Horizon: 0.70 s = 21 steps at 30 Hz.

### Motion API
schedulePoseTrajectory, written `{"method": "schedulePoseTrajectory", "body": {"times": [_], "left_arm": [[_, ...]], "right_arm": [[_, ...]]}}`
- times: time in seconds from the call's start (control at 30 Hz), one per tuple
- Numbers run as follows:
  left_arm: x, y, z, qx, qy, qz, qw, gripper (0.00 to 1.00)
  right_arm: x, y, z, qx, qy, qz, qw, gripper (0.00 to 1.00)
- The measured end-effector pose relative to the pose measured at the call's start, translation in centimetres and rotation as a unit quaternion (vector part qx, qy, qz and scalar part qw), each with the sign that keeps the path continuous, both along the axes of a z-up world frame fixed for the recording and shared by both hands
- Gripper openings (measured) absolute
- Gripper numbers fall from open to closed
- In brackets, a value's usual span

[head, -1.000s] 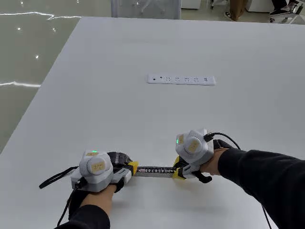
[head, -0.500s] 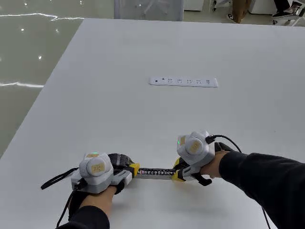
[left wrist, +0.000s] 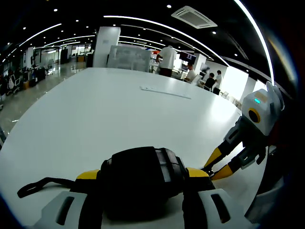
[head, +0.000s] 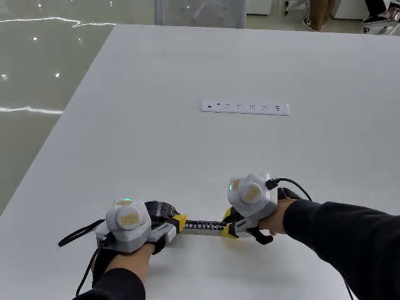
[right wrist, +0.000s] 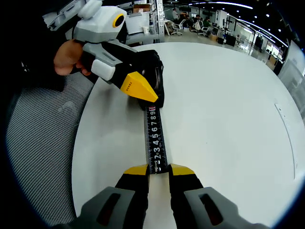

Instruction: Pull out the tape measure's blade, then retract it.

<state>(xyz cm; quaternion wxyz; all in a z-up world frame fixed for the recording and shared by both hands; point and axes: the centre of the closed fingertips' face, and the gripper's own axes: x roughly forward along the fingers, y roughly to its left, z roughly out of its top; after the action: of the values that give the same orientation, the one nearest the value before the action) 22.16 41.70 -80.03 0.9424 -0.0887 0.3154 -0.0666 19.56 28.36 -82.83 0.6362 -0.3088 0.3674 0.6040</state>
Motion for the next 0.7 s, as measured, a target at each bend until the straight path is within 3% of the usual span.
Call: {"method": "schedulePoseTrajectory", "body": {"times": [0.7], "left_arm": [[0.0, 0.0, -0.1, -0.001, 0.002, 0.0, 1.0, 0.64]], "right_arm": [[0.2, 1.4, 0.2, 0.016, 0.001, -0.001, 0.9999, 0.12]]}}
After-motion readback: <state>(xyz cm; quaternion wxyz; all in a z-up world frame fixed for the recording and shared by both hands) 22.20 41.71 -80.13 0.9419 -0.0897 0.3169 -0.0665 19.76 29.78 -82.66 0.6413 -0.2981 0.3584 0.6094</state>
